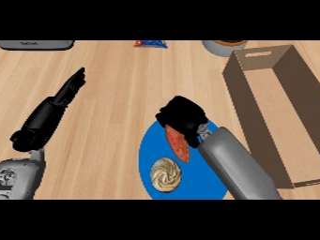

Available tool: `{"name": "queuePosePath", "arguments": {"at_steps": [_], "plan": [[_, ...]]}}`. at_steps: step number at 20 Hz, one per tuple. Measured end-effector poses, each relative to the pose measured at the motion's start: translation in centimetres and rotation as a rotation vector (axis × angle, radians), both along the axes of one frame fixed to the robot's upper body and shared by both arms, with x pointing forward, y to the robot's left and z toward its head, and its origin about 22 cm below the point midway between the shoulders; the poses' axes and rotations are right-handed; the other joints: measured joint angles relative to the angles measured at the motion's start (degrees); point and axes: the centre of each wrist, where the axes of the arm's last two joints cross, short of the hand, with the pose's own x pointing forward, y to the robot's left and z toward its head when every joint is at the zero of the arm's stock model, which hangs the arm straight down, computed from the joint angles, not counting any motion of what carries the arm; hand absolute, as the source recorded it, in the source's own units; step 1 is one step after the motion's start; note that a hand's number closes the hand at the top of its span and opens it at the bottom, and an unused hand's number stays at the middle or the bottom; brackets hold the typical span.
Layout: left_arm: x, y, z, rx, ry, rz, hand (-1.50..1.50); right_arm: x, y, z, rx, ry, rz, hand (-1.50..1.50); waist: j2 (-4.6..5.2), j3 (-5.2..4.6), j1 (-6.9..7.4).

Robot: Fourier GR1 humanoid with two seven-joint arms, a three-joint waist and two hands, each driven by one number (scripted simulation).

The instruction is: Pick the sweet potato from the plate and place it in the cardboard box

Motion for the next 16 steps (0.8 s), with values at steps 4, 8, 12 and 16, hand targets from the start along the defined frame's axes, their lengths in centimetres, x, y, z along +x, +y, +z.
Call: {"name": "queuePosePath", "arguments": {"at_steps": [4, 8, 12, 16], "plan": [[-0.1, 0.1, -0.1, -0.001, -0.005, 0.001, 0.0, 2.1, -2.6, 0.3, 0.11, -0.002, -0.418, 1.5, 0.57, 0.1, 0.28], [0.2, -0.6, 0.3, -0.003, -0.015, -0.036, 0.0, 4.2, -2.8, 2.7, 0.194, -0.101, -0.731, 1.5, 0.78, 0.11, 2.21], [0.2, -1.0, 0.3, -0.002, -0.016, -0.045, 0.0, 6.2, -0.5, 6.1, 0.202, -0.234, -0.871, 1.5, 0.63, 0.06, 2.9], [0.6, -0.7, 0.1, 0.0, -0.006, -0.037, 0.0, 7.1, 2.1, 10.0, 0.245, -0.355, -0.951, 1.5, 0.43, 0.03, 2.46]]}}
